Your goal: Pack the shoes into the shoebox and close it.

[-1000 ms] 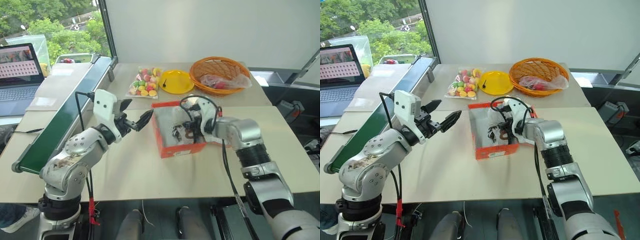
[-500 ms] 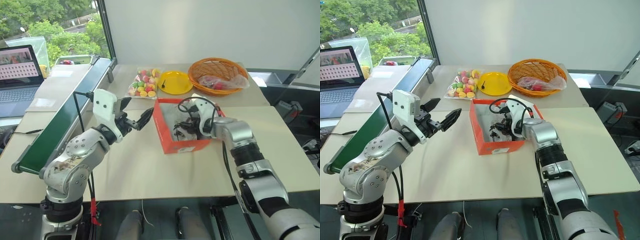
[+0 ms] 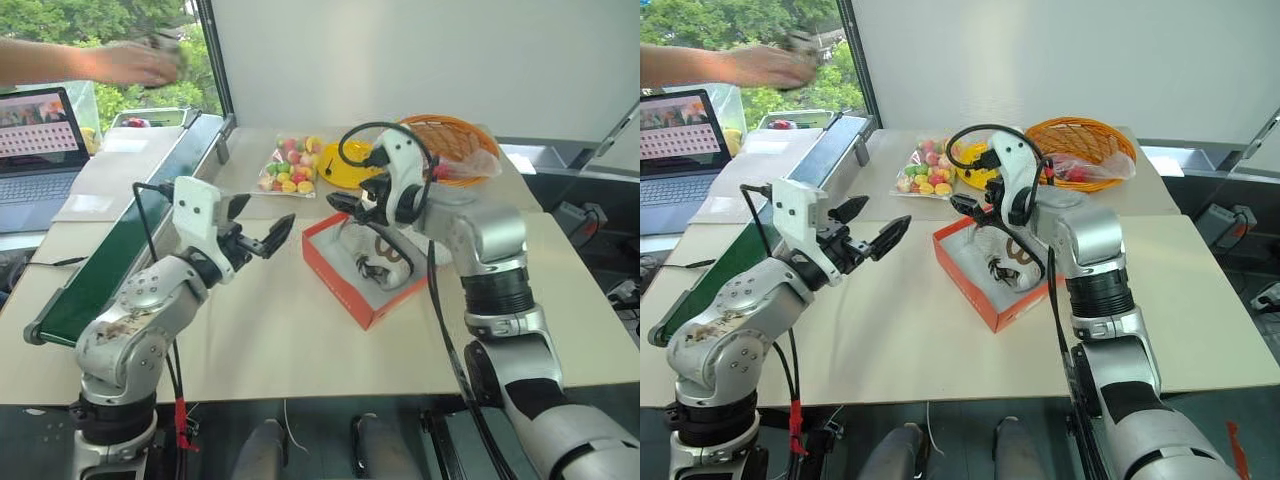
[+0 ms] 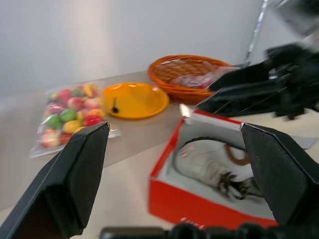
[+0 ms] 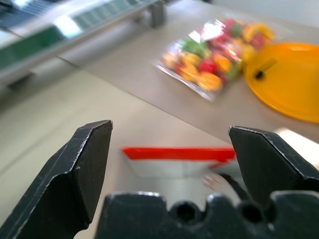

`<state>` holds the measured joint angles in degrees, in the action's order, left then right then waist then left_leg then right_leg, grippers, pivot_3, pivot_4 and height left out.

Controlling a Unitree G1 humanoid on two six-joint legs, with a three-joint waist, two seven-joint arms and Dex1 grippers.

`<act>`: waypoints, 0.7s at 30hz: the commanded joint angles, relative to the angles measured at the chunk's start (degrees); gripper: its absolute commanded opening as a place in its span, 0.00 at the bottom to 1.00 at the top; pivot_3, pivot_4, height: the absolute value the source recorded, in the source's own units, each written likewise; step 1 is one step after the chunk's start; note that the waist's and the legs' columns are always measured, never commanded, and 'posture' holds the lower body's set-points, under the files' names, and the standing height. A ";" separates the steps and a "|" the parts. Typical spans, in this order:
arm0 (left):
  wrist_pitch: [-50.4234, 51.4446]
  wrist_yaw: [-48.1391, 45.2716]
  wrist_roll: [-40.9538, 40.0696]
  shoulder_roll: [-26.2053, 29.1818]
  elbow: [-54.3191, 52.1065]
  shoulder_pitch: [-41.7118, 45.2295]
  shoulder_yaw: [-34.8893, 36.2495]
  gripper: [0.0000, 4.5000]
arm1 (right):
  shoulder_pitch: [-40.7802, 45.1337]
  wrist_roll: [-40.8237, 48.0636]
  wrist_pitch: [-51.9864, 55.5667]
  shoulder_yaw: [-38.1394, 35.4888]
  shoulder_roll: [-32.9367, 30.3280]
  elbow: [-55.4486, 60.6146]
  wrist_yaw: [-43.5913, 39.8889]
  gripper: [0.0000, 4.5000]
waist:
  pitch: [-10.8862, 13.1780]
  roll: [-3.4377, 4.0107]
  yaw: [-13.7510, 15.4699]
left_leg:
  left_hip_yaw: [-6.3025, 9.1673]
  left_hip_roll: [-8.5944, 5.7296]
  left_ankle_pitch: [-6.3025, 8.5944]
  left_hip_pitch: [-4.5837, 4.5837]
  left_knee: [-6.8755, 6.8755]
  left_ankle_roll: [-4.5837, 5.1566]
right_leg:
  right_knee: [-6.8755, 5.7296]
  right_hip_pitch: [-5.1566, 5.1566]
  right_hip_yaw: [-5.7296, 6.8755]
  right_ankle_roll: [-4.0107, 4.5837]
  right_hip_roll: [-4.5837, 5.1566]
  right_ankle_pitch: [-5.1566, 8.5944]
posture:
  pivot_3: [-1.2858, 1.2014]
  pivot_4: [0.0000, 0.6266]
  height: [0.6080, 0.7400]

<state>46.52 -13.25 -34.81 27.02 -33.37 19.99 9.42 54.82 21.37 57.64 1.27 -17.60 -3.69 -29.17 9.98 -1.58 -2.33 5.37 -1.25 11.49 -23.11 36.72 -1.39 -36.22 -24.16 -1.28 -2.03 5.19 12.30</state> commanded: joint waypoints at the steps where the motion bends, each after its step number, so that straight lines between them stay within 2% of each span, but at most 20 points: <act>1: -1.58 -0.19 2.95 2.85 2.39 -2.02 3.88 1.00 | -1.60 6.43 -4.59 -1.69 -4.51 8.60 -12.03 0.97 | 0.00 0.01 0.05 | 0.00 0.00 0.00 0.00 0.00 0.00 | 0.01 -0.01 0.00 0.00 -0.01 0.00 | 0.52 0.24 1.00; 5: -3.35 0.22 5.97 5.06 6.68 -3.60 7.33 1.00 | -3.41 7.52 -10.24 -0.28 -5.91 9.82 -17.76 0.97 | 0.01 0.01 -0.17 | 0.00 0.01 0.01 0.00 -0.01 0.02 | 0.03 0.01 0.01 -0.01 0.00 0.01 | 0.52 0.24 1.00; 18: -6.45 1.45 7.00 5.16 12.55 -6.73 18.57 1.00 | -8.15 8.55 -16.34 3.51 1.01 10.94 -19.79 0.99 | 0.00 0.00 -0.11 | -0.04 0.12 0.02 0.05 -0.01 0.00 | -0.03 -0.05 0.00 0.06 -0.05 -0.04 | 0.52 0.24 1.00; 21: -7.31 1.13 7.67 5.75 15.11 -8.50 20.87 1.00 | -8.79 4.55 -21.15 6.03 1.55 9.02 -19.44 0.99 | 0.00 0.00 -0.16 | -0.04 0.12 0.01 0.09 -0.01 0.00 | -0.05 -0.04 0.00 0.07 -0.06 -0.04 | 0.52 0.24 1.00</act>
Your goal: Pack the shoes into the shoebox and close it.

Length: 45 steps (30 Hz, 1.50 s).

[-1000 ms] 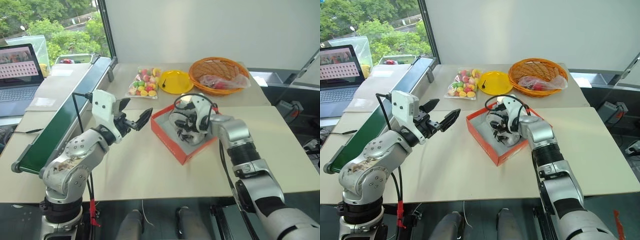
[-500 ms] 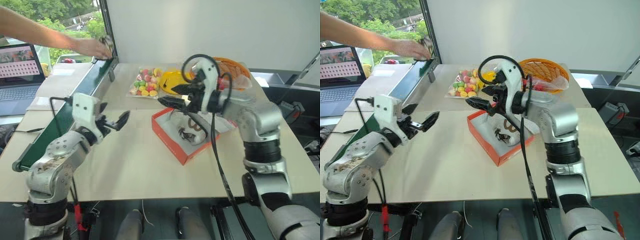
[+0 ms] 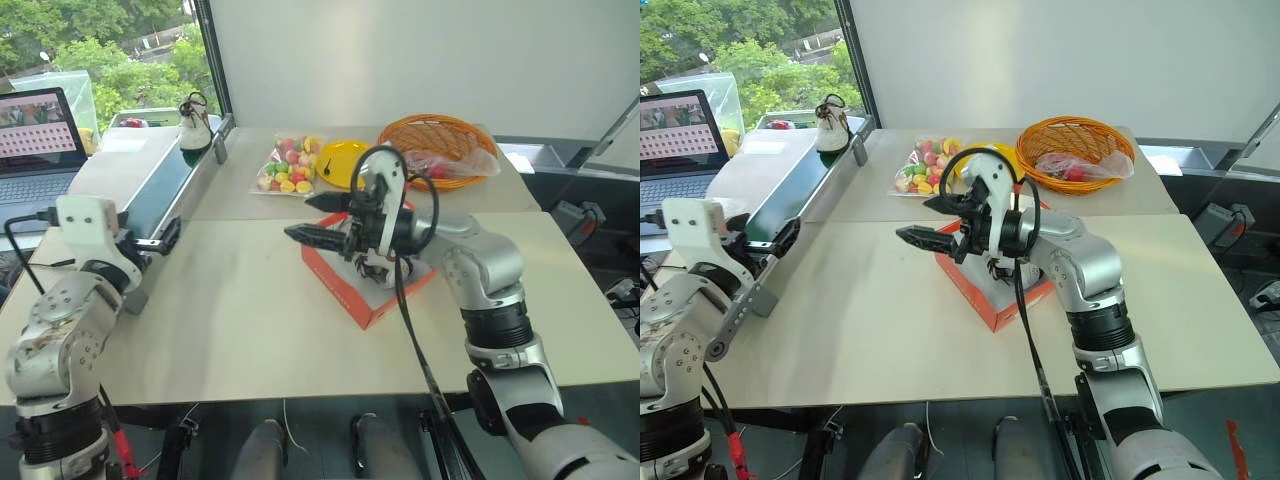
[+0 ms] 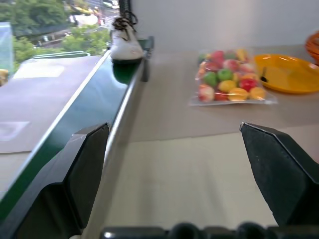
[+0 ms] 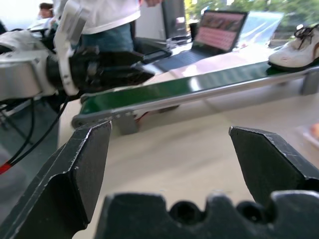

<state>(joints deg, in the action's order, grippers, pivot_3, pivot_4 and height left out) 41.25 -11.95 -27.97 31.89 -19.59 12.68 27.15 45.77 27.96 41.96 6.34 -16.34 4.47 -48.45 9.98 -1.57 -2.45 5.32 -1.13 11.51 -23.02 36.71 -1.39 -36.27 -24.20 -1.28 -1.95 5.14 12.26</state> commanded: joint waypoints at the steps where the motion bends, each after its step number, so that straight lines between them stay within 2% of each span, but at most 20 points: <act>1: -2.28 -0.25 1.18 1.16 2.29 -1.59 3.61 1.00 | 0.11 -2.63 -6.38 1.55 0.40 0.35 -0.33 0.99 | 0.00 0.00 -0.09 | -0.01 0.00 0.00 0.04 0.00 0.00 | 0.00 0.02 0.00 0.00 0.00 0.00 | 0.52 0.24 1.00; 12: -6.91 -2.88 2.37 2.97 14.05 -1.38 6.02 1.00 | -1.56 -5.39 -10.38 4.55 0.69 -0.31 -0.45 0.99 | 0.00 0.00 0.06 | -0.01 0.01 0.00 0.04 -0.01 -0.01 | 0.00 0.00 0.00 0.02 0.00 -0.01 | 0.52 0.24 1.00; 19: -8.80 -6.87 4.42 7.92 24.92 3.99 3.44 1.00 | -3.32 -4.85 -9.03 4.70 0.89 1.93 0.67 0.99 | 0.00 -0.01 0.05 | 0.00 0.02 0.00 0.06 -0.01 -0.01 | -0.04 0.00 0.01 0.02 -0.03 -0.01 | 0.52 0.24 1.00; 25: -8.94 -10.31 4.81 9.79 31.22 7.96 1.34 1.00 | -3.76 -4.97 -8.81 5.08 0.97 2.37 1.14 0.99 | 0.00 -0.01 0.02 | -0.01 0.01 0.00 0.06 -0.02 -0.01 | -0.05 -0.01 0.01 0.02 0.00 -0.01 | 0.52 0.24 1.00; 37: -10.83 -12.68 6.47 10.18 35.63 11.39 -0.82 1.00 | -3.95 -5.15 -8.42 5.51 0.21 3.26 1.79 0.99 | -0.01 -0.01 -0.07 | -0.01 0.01 0.00 0.05 -0.02 -0.02 | -0.08 -0.04 0.01 0.02 0.01 -0.02 | 0.52 0.24 1.00; 45: -11.74 -11.22 7.46 10.51 38.63 12.61 0.39 1.00 | -4.12 -5.37 -8.01 5.70 -0.48 3.39 1.87 0.99 | -0.01 -0.01 -0.12 | -0.01 0.02 0.00 0.06 -0.02 -0.02 | -0.09 -0.05 0.01 0.02 0.00 -0.02 | 0.52 0.24 1.00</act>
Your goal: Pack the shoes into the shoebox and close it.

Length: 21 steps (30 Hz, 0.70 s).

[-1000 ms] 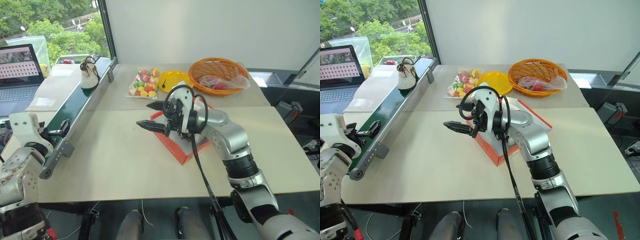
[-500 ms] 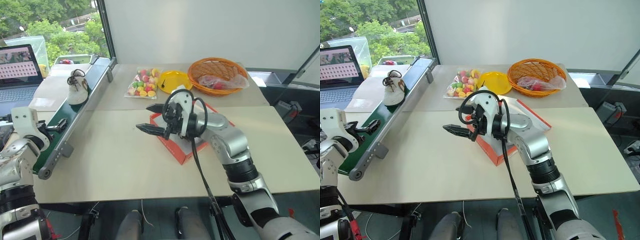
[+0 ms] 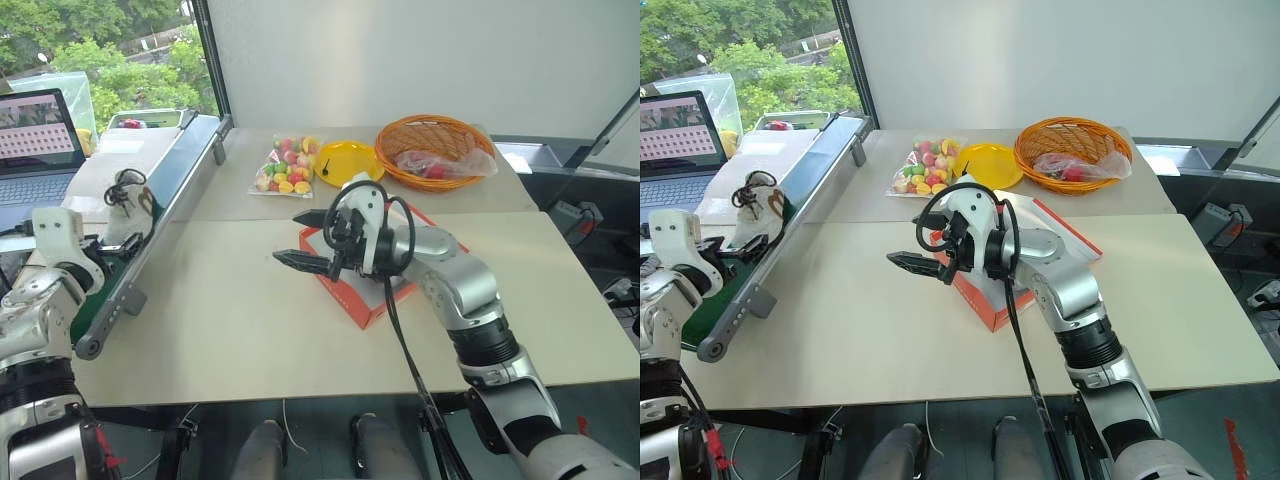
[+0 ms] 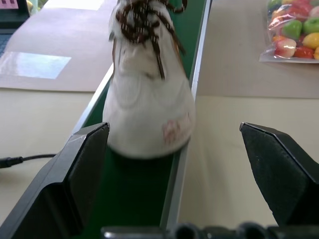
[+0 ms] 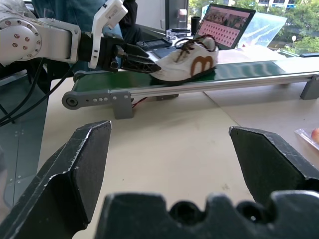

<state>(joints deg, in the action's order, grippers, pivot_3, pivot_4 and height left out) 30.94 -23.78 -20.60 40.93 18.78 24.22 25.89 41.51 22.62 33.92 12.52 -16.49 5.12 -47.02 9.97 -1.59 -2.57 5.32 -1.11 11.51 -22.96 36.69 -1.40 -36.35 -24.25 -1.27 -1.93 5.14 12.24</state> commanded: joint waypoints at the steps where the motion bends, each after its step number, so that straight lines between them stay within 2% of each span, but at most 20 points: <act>1: -1.27 0.85 -0.08 1.33 0.66 1.26 1.93 1.00 | 0.13 -0.14 0.06 -0.40 -0.44 2.73 0.44 0.99 | 0.00 0.00 0.01 | 0.00 0.00 0.00 0.00 0.00 0.00 | 0.00 0.00 0.00 0.00 0.00 0.00 | 0.52 0.24 1.00; 6: 0.94 2.74 -0.46 1.13 3.84 2.13 2.68 1.00 | 0.09 -0.39 0.15 -0.13 -0.84 2.82 0.62 0.99 | 0.00 0.00 0.08 | 0.00 0.00 0.00 -0.01 0.00 0.00 | 0.00 0.00 0.00 0.00 0.01 0.00 | 0.52 0.24 1.00; 9: 3.58 3.66 -0.99 0.79 4.26 1.65 3.06 0.83 | 0.15 -0.82 0.21 -0.03 -1.18 2.69 0.78 1.00 | 0.00 0.00 0.07 | 0.00 -0.01 0.00 0.01 0.00 0.00 | -0.04 0.00 0.00 0.00 0.01 0.00 | 0.52 0.24 1.00; 14: 5.00 5.63 -0.91 -0.26 2.59 0.18 4.71 0.45 | -0.12 -1.52 0.18 0.21 -1.77 2.62 0.95 1.00 | 0.00 0.00 0.55 | -0.02 -0.04 -0.01 0.12 0.00 -0.01 | -0.27 0.01 0.00 -0.01 0.05 0.01 | 0.52 0.24 1.00; 18: 1.17 7.95 0.87 -0.33 -3.03 -2.40 6.07 0.15 | -0.20 -1.01 1.36 -0.28 -1.49 2.55 1.61 1.00 | 0.00 0.00 0.60 | -0.02 -0.03 -0.05 0.23 0.00 -0.08 | -0.32 0.08 0.00 -0.01 0.05 0.02 | 0.52 0.24 1.00; 21: 2.60 9.56 -3.54 -3.34 -14.76 -3.88 9.27 0.15 | -0.09 2.22 4.97 -3.04 0.13 2.04 3.11 1.00 | -0.02 -0.09 0.50 | -0.01 0.01 -0.05 0.20 0.00 -0.09 | -0.32 0.03 0.00 0.00 0.03 0.02 | 0.52 0.24 1.00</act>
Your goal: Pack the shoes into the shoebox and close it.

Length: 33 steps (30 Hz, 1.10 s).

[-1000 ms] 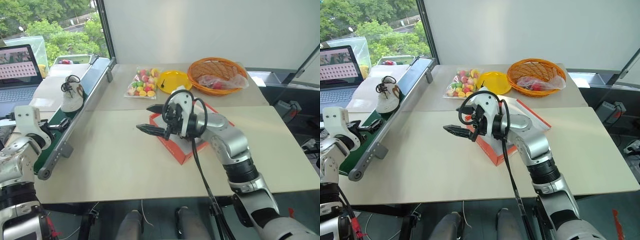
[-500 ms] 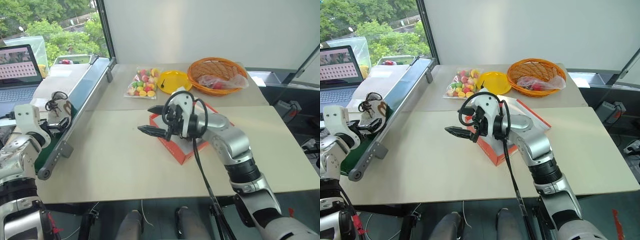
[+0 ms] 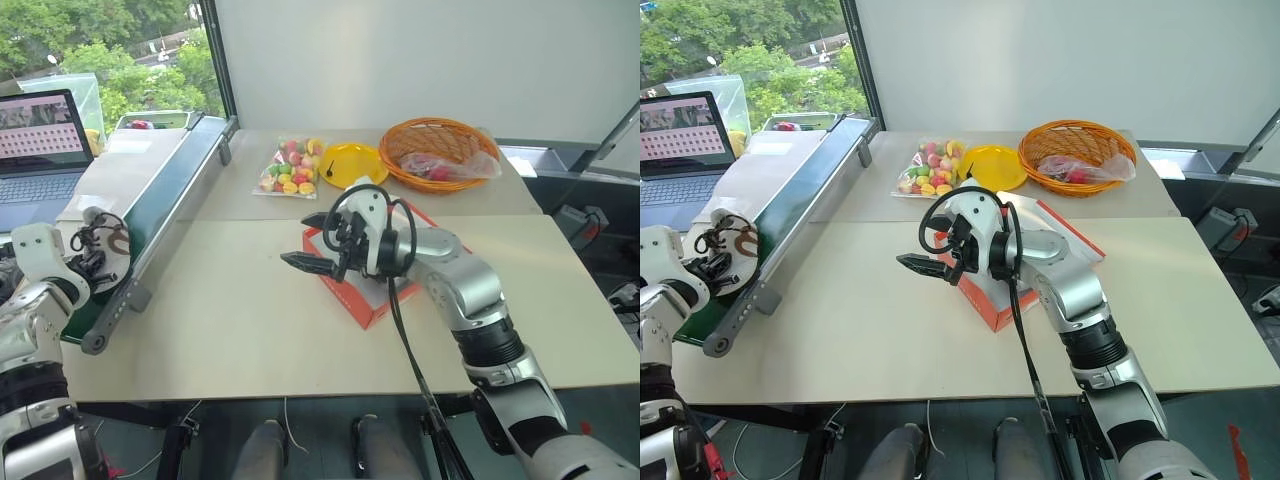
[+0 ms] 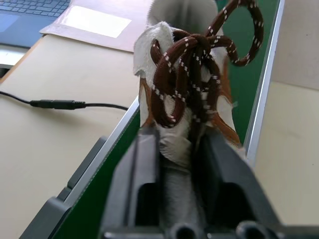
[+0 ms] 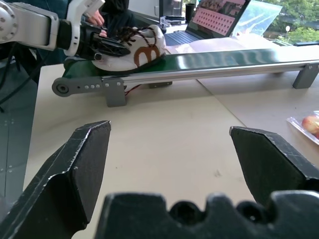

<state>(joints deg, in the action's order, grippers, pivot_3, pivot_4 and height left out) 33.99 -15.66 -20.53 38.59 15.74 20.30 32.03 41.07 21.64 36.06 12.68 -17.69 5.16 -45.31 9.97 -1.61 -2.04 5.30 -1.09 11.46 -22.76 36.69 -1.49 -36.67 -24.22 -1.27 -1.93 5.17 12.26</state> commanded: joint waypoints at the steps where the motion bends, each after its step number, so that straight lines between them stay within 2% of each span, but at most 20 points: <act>1: 2.33 2.15 -6.00 -2.30 -14.62 0.58 3.84 0.15 | 0.45 4.31 3.48 -4.30 2.03 1.79 1.79 1.00 | 0.00 -0.13 0.06 | 0.01 0.01 0.00 -0.08 0.00 0.00 | 0.01 -0.05 0.00 0.01 0.02 -0.01 | 0.52 0.24 1.00; 6: 6.55 5.33 -10.29 -6.03 -26.45 6.34 -0.51 0.15 | 3.42 11.91 7.46 -12.85 8.31 -0.67 7.39 1.00 | -0.01 -0.21 0.21 | 0.07 -0.06 0.00 -0.19 0.01 -0.03 | 0.04 -0.09 0.01 0.03 0.06 -0.02 | 0.52 0.24 1.00; 8: 7.79 6.95 -12.85 -9.99 -29.95 10.14 -3.46 0.15 | 5.74 15.93 9.62 -18.26 11.81 -2.85 12.73 1.00 | -0.01 -0.21 0.45 | 0.08 -0.06 -0.01 -0.15 0.01 -0.04 | 0.03 -0.03 0.02 0.03 0.05 -0.02 | 0.52 0.24 1.00; 11: 9.21 8.20 -15.42 -14.12 -31.18 12.34 -4.42 0.15 | 9.03 21.54 12.50 -24.77 15.46 -4.97 19.41 1.00 | -0.01 -0.22 0.60 | 0.06 -0.08 -0.02 -0.12 0.02 -0.06 | 0.02 0.00 0.01 0.03 0.06 -0.02 | 0.52 0.24 1.00; 15: 8.38 11.21 -15.09 -22.32 -32.01 14.64 -11.47 0.15 | 14.33 28.15 14.84 -32.78 18.39 -8.76 29.88 1.00 | -0.01 -0.21 -0.13 | 0.02 -0.06 0.00 -0.15 0.00 -0.05 | -0.02 -0.07 -0.01 0.04 0.04 -0.03 | 0.52 0.24 1.00; 18: 6.79 10.40 -12.44 -24.95 -31.78 14.61 -17.19 0.15 | 14.87 30.06 15.65 -33.71 18.47 -8.07 32.05 1.00 | -0.01 -0.21 -0.28 | 0.01 -0.07 0.00 -0.23 0.00 -0.05 | -0.02 -0.08 -0.01 0.04 0.02 -0.03 | 0.52 0.24 1.00; 24: 3.99 12.44 -11.79 -32.39 -28.97 18.82 -20.98 0.15 | 13.56 31.68 15.99 -33.03 18.11 -5.76 34.51 1.00 | -0.01 -0.21 -0.47 | -0.07 -0.07 0.00 -0.24 0.01 -0.04 | 0.04 -0.08 -0.04 0.04 0.01 -0.03 | 0.52 0.24 1.00; 33: 4.23 13.49 -11.14 -35.35 -29.93 21.13 -23.14 0.15 | 12.28 31.85 15.33 -32.42 17.49 -4.81 36.20 1.00 | -0.01 -0.21 -0.52 | -0.12 -0.06 0.00 -0.22 0.02 -0.03 | 0.08 -0.05 -0.06 0.03 0.01 -0.02 | 0.52 0.24 1.00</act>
<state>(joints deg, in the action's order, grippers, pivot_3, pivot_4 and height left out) 38.96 -2.60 -31.58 3.49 -11.01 39.83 9.02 52.86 52.08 51.92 -20.37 0.37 -2.28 -9.24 9.96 -1.81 -2.57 5.19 -1.16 11.46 -22.98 36.71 -1.52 -36.59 -24.27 -1.32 -1.90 5.17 12.24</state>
